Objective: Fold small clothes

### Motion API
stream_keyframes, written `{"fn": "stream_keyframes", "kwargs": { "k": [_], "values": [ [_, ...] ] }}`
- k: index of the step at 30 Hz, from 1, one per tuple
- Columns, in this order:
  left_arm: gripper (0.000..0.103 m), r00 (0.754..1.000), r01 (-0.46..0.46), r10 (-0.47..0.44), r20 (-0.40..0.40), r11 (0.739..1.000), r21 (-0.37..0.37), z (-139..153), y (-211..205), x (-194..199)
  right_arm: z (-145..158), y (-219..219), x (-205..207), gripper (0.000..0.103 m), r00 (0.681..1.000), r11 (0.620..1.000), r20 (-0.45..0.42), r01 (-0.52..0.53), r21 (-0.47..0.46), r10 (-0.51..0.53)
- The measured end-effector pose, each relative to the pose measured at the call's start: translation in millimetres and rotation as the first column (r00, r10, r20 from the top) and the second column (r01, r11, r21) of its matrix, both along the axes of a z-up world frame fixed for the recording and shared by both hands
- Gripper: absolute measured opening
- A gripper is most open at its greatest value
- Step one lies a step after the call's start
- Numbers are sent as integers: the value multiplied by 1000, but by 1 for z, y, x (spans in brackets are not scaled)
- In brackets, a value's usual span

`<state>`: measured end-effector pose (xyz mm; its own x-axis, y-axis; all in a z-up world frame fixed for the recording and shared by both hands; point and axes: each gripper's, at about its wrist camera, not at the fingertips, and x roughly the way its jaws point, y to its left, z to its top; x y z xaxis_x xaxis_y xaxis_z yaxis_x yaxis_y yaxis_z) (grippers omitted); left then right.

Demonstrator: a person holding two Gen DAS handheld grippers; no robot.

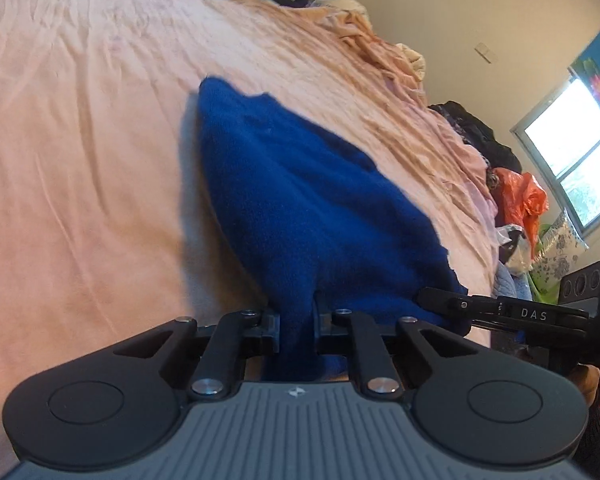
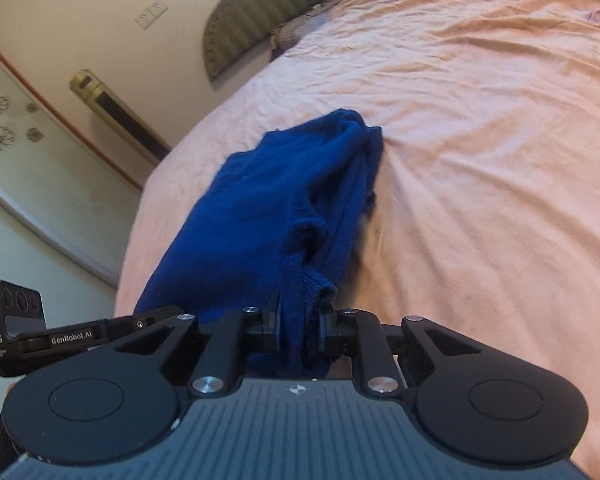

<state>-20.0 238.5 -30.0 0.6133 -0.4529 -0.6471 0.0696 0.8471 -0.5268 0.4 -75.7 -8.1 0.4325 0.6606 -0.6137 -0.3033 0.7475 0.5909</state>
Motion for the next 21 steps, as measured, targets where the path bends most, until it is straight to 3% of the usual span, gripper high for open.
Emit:
{"fn": "stream_keyframes", "kwargs": {
  "k": [3, 5, 7, 9, 10, 11, 12, 15, 19, 21],
  "values": [
    [13, 999, 28, -27, -18, 998, 49, -1, 3, -7, -12, 3, -9, 27, 999, 1000, -47, -14, -23, 13],
    [17, 998, 35, -30, -59, 997, 75, -13, 5, -4, -20, 3, -10, 48, 998, 998, -61, -10, -60, 6],
    [23, 996, 27, -26, -91, 1000, 8, -18, 15, -3, -14, -9, -9, 53, 999, 1000, -50, 14, -15, -15],
    [39, 997, 24, -26, -73, 999, -26, -10, 27, -4, 2, -26, -2, 65, 998, 997, 15, 65, 29, -66],
    [48, 999, 7, -8, -39, 1000, -31, -4, 33, -4, 10, -34, 3, 77, 994, 995, 57, 85, 55, -89],
    [74, 1000, -22, 22, 8, 999, -34, 4, 40, -3, 16, -38, 13, 79, 990, 992, 91, 101, 77, -108],
    [92, 997, -60, 61, 56, 998, -29, 10, 45, 2, 20, -39, 24, 79, 987, 990, 108, 108, 85, -117],
    [93, 986, -131, 128, 111, 991, 19, 15, 46, 39, 18, -25, 80, 78, 988, 992, 100, 112, 57, -117],
    [92, 987, -158, 154, 41, 981, 114, -6, 34, 113, -6, 3, 149, 73, 992, 992, 25, 124, -24, -123],
    [91, 990, -137, 138, 2, 983, 126, -16, 30, 141, -21, 22, 165, 66, 996, 996, -18, 88, -15, -88]
  ]
}}
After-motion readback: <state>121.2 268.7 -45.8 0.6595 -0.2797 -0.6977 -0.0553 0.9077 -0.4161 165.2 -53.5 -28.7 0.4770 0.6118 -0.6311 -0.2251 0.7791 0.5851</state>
